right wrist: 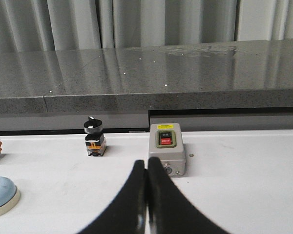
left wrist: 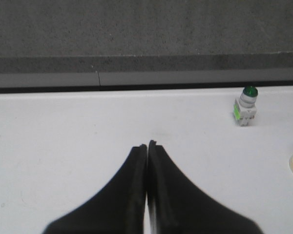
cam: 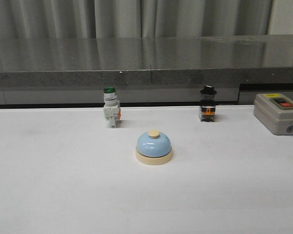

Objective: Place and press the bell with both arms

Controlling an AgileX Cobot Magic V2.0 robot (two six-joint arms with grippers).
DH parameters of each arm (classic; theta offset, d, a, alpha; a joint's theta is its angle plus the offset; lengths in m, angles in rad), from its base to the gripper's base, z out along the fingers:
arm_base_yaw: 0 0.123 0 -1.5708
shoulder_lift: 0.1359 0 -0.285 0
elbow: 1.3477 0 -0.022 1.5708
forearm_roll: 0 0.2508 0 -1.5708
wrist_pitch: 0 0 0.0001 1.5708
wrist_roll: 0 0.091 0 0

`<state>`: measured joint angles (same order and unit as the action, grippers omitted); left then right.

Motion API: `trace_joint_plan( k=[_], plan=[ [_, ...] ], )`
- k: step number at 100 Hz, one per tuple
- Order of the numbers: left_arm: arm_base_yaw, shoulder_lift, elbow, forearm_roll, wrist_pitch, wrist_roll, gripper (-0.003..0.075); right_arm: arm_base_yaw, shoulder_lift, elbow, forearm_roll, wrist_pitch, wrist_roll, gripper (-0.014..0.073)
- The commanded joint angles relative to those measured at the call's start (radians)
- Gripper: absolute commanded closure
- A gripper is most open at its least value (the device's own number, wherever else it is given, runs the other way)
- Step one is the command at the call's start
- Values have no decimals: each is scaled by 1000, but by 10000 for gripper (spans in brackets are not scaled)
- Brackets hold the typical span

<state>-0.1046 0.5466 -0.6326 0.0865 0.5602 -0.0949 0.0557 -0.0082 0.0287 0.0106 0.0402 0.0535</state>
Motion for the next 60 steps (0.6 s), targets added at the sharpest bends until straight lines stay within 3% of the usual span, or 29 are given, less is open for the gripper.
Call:
trace_joint_plan(
  k=[1, 31, 60],
  plan=[
    [-8, -42, 10, 15, -153, -9, 740, -5, -16, -16, -11, -84, -13, 653],
    [27, -274, 346, 29, -476, -9, 739, -5, -16, -16, -11, -84, -13, 653],
    [58, -473, 572, 29, -521, -9, 740, -5, -16, -16, -11, -84, -13, 653]
  ],
)
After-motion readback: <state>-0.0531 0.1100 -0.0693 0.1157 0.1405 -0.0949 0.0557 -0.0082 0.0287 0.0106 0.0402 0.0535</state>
